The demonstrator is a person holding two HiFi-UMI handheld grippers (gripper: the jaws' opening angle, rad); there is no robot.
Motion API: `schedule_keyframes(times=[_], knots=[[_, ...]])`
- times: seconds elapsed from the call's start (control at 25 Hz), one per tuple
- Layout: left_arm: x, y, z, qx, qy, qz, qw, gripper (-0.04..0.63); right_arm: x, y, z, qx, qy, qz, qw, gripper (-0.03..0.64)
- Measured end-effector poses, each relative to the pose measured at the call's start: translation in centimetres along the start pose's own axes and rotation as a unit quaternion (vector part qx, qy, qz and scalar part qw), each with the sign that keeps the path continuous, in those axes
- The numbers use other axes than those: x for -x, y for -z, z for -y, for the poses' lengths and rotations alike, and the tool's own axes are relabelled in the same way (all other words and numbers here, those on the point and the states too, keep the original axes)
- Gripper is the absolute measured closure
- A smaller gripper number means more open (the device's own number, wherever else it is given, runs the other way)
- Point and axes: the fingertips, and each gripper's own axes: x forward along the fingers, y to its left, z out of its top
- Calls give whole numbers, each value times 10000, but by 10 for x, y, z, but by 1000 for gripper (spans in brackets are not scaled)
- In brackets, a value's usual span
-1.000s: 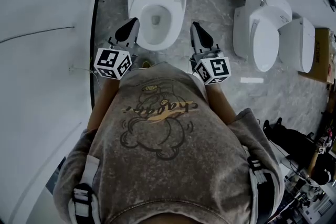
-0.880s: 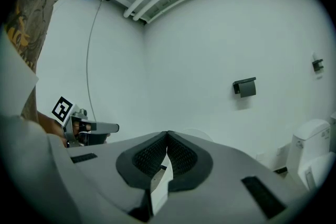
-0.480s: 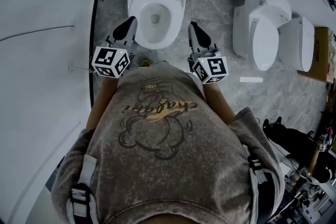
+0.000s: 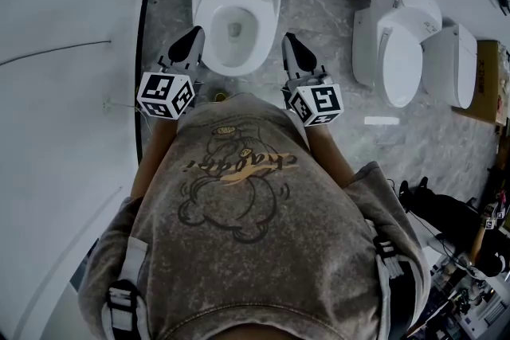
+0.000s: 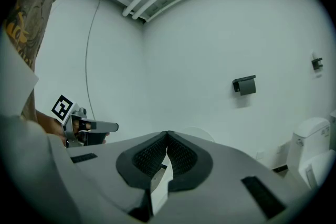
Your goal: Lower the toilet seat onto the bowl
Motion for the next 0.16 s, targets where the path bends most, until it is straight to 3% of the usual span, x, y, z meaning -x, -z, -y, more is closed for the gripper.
schedule_keyframes(times=[0.16], knots=[[-1,5,-1,22,1,-35,10000,586,-3,2,0,4,-23,23,10000,591]])
